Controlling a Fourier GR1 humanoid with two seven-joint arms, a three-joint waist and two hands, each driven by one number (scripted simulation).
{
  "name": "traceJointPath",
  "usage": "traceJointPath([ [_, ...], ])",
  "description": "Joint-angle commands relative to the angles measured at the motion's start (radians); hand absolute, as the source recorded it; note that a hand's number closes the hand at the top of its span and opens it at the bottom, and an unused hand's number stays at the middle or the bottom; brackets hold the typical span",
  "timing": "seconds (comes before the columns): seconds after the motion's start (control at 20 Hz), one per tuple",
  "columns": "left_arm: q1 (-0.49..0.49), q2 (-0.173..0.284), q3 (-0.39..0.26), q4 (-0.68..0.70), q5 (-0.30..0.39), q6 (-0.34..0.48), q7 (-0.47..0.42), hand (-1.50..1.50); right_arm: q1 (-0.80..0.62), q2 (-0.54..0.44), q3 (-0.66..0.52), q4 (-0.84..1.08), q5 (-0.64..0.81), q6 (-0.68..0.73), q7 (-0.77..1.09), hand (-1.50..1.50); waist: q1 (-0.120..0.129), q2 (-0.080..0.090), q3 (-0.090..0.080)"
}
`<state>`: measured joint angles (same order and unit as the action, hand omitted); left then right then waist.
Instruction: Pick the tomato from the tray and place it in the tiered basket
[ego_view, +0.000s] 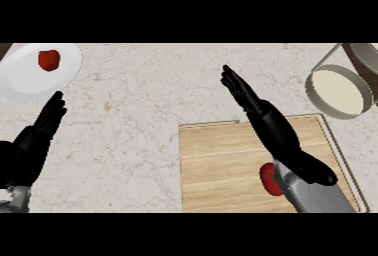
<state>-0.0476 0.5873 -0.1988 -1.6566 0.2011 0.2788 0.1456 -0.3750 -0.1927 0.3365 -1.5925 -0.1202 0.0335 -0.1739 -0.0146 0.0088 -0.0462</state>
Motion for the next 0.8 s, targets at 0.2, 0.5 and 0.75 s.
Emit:
traceJointPath([
  [0.2,-0.072,-0.179,-0.070,0.125,0.041,-0.063,-0.139,0.00,0.025,0.062,0.073,0.075,0.112,-0.141,0.308,-1.50,-0.012,-0.005,0.042],
  [0.5,-0.073,-0.279,-0.114,0.260,0.049,-0.151,-0.254,0.00,0.147,0.151,0.106,0.150,0.204,-0.266,0.197,-1.50,0.005,-0.006,0.046],
  [0.75,-0.039,-0.280,-0.096,0.276,0.048,-0.188,-0.270,0.00,0.125,0.010,0.163,-0.110,0.385,-0.248,0.378,-1.50,0.005,-0.012,0.045],
])
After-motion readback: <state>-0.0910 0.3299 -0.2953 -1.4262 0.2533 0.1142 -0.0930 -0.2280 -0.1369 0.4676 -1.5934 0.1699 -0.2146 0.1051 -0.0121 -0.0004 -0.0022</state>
